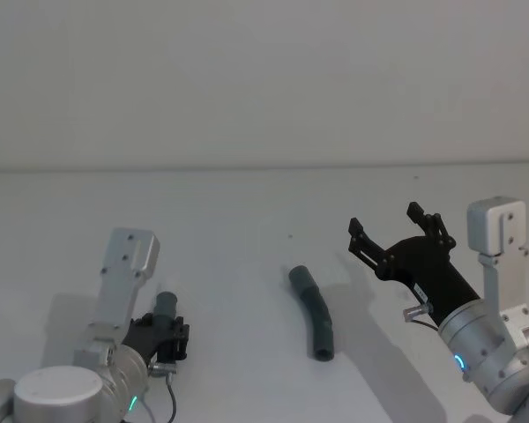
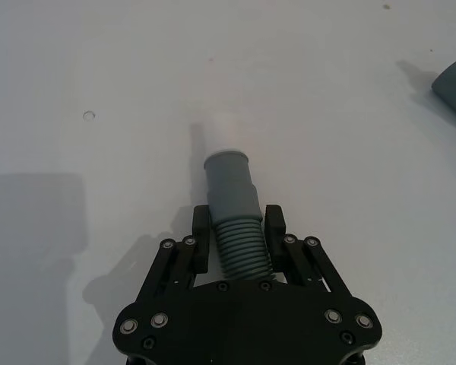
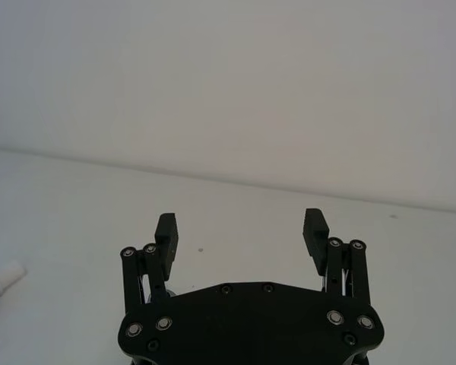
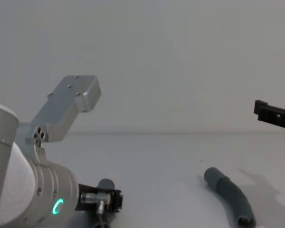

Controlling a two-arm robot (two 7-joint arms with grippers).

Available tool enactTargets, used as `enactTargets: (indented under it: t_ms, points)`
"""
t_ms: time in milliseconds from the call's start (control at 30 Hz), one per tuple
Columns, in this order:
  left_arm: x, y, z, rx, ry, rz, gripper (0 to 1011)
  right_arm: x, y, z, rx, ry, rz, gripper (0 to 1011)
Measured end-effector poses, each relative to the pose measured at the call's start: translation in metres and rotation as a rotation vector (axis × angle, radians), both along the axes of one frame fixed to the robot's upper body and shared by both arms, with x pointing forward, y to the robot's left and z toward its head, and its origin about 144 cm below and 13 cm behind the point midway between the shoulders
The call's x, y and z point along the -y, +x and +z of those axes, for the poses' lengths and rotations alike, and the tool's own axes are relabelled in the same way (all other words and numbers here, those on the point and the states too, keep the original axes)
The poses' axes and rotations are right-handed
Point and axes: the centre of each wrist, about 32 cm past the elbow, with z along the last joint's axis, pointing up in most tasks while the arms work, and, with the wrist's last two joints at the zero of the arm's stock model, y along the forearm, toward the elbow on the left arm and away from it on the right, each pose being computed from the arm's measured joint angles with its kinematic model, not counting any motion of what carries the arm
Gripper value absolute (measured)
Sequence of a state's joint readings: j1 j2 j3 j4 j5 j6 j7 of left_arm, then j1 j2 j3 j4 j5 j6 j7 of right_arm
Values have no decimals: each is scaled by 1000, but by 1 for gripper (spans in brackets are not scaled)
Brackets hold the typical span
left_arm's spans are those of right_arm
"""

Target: Use both hands to pick up one end of the pipe from the table, align the ends, and insert them.

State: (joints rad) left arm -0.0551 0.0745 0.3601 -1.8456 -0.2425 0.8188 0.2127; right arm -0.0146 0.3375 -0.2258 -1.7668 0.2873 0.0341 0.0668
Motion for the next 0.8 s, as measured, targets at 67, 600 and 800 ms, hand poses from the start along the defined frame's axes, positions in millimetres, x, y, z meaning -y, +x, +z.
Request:
enactTargets:
  t_ms: [67,600,800]
  points:
    - [0,0,-1,0,0,1,398,0,0,0,0,0,0,1003]
    - [0,0,-4,17,18,-4,336,0,0,0,0,0,0,1003]
    - [-2,2,-2,46,43,-12,335,0,0,0,0,0,0,1003]
